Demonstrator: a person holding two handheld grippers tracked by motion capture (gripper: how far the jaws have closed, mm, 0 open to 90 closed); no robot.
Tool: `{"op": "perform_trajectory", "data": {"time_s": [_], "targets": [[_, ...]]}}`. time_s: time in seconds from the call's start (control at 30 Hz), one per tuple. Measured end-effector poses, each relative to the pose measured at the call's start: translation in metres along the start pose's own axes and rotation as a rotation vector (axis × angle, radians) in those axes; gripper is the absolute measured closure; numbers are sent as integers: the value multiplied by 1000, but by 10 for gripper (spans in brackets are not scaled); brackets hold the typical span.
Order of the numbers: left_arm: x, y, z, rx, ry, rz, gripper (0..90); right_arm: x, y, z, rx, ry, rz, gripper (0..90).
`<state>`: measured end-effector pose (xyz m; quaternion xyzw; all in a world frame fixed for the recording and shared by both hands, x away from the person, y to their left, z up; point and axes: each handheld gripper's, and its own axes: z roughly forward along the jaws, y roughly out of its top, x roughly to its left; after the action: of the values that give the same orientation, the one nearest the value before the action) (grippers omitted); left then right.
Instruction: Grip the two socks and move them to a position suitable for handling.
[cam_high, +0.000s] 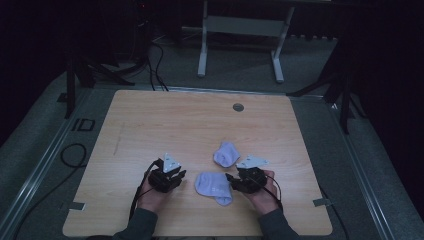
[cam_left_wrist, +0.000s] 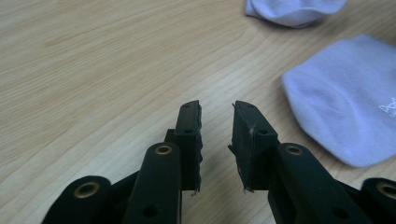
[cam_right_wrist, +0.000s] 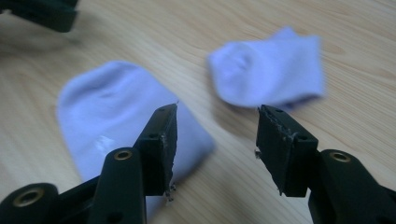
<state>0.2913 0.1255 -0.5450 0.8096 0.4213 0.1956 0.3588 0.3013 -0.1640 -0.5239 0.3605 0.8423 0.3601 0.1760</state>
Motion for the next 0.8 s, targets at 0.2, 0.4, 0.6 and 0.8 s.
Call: {"op": "perform_trajectory", "data": {"time_s": [0.2, 0.4, 0.6, 0.8], "targets": [[4, 0, -3, -6, 9, -6, 710, 18, 13, 11, 18, 62, -62, 490], [7, 0, -4, -5, 16, -20, 710, 33, 23, 21, 36, 106, -88, 462], [8, -1, -4, -3, 11, -24, 712, 46, 30, 33, 55, 135, -113, 438], [7, -1, -3, 2, 12, -16, 714, 60, 36, 45, 71, 163, -135, 419]]}}
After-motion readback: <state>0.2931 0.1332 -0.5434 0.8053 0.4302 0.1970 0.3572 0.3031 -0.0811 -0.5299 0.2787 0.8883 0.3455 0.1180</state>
